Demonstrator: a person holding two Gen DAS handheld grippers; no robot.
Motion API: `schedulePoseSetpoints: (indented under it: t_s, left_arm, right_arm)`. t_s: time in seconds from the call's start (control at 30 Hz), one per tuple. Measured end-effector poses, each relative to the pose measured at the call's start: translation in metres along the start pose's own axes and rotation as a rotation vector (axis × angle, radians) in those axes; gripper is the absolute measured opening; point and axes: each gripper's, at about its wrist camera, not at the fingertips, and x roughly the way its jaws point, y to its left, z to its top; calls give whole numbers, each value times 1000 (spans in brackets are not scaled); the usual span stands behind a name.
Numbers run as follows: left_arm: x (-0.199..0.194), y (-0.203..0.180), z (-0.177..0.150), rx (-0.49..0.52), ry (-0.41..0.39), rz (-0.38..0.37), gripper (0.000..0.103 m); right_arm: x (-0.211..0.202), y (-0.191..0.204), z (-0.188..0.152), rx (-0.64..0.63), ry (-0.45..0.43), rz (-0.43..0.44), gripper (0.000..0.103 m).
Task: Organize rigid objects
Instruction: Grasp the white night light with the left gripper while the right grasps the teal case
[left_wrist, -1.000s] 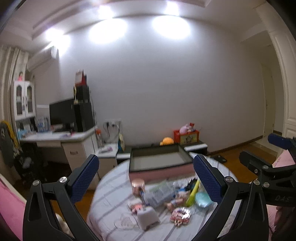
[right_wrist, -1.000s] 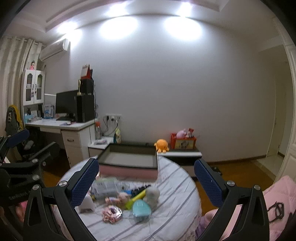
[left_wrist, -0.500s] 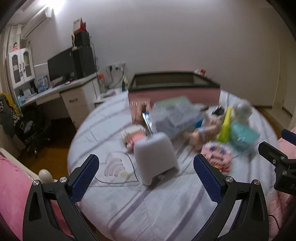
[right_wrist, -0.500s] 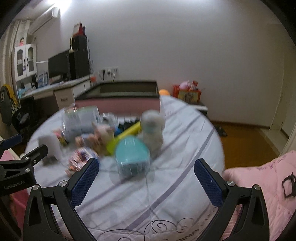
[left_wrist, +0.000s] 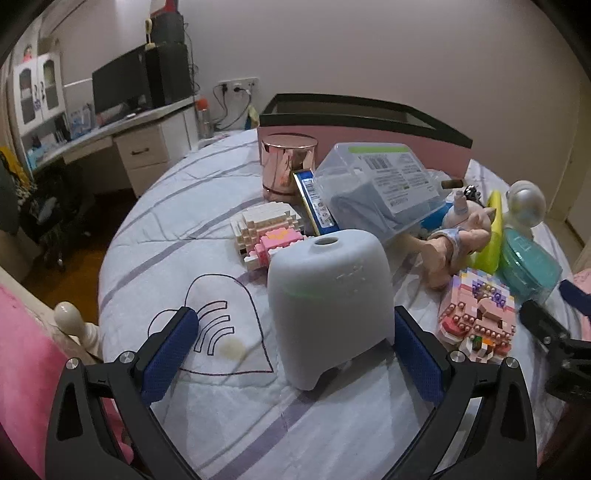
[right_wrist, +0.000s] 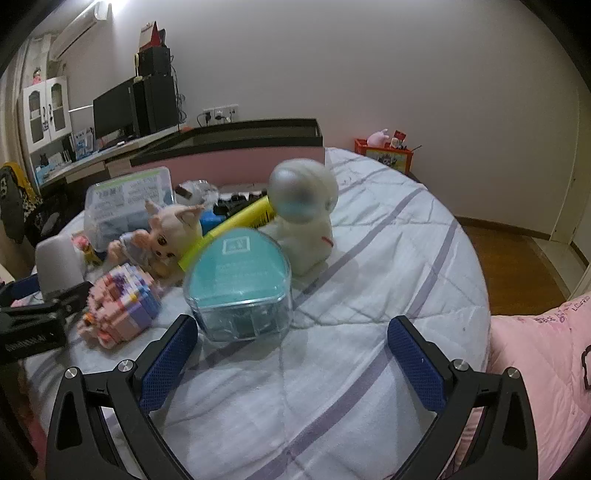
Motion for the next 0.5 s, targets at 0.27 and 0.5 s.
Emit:
schedulePoseSetpoints:
  t_s: [0.27,0.5]
  left_arm:
    - [-8,-9,-1,35,-30,-35,63]
    - [-2,-2,6,21,11,-86,68]
  right_arm:
    - [4,0,4,-23,8,6,103]
    - [10,-3,16,-14,30,41,103]
